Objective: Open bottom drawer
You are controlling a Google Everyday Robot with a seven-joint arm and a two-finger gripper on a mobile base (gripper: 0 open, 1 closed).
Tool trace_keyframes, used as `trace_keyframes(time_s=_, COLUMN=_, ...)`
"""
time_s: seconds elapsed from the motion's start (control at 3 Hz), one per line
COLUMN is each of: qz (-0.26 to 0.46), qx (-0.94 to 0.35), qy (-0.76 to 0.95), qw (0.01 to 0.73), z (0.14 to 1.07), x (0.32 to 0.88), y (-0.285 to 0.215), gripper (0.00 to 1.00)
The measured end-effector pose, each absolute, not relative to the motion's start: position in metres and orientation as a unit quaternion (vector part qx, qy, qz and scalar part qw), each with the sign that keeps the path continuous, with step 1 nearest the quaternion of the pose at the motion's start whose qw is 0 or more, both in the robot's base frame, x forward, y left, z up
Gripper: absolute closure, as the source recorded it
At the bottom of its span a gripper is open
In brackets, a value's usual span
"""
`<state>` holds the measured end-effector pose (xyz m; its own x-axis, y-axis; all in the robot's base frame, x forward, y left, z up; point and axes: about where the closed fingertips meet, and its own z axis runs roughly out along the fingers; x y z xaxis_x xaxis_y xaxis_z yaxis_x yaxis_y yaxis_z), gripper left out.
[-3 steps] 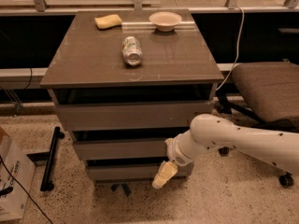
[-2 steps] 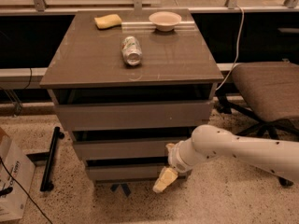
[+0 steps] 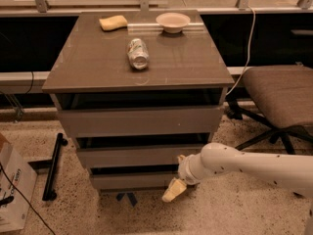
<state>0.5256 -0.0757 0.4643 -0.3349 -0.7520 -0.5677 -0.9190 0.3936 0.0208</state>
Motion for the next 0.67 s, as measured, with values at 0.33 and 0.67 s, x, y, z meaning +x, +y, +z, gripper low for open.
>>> trace_keyframes(time_s=0.33, qz=0.180, qx=-0.513, qy=0.805, qw=0.237, z=0.433, x=0.536, y=-0.082, gripper=0.00)
trace_keyframes(time_s=0.67, qz=0.199, qx=-0.497, qy=0.812, qw=0.231, z=0.396, x=0.544, y=-0.088, gripper=0.00)
